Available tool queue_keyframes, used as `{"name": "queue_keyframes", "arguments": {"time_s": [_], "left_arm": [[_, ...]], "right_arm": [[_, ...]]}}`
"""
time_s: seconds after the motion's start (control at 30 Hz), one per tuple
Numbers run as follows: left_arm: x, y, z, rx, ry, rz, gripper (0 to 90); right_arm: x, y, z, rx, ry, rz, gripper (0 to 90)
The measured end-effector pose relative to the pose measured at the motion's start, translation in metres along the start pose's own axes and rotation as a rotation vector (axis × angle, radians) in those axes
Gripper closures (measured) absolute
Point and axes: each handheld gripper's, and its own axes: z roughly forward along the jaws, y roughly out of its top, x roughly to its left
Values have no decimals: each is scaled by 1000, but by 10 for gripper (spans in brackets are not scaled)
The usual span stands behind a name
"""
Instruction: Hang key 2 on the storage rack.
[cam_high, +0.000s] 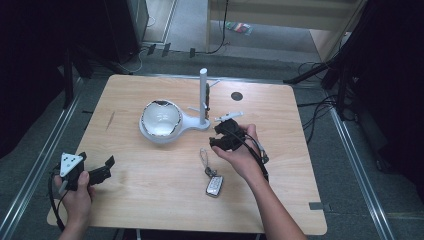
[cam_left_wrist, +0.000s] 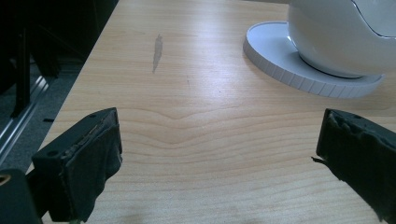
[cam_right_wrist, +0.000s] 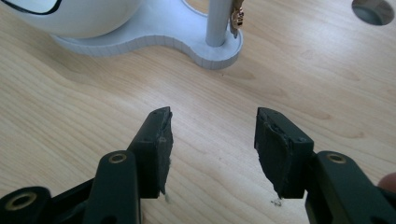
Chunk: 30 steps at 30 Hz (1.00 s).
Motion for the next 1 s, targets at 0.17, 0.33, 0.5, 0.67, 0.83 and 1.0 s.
{"name": "queue_keyframes", "arguments": {"time_s": [0.17, 0.33, 0.5, 0.67, 0.83, 1.0], "left_arm": [[0, 0, 0, 4, -3, 1, 5], [0, 0, 0, 7, -2, 4, 6], [0, 0, 0, 4, -2, 2, 6], [0, 0, 0, 1, 0, 4, 6], [0, 0, 0, 3, -2, 4, 5], [0, 0, 0, 4, -4, 3, 6]], "right_arm": [[3, -4, 3, 18, 14, -8, 477], [6, -5, 6, 51, 33, -11, 495], [8, -5, 10, 109, 74, 31, 531], [14, -7, 11, 148, 74, 29, 604], [16, -9, 12, 182, 82, 40, 628], [21, -10, 15, 211, 100, 17, 651]]}}
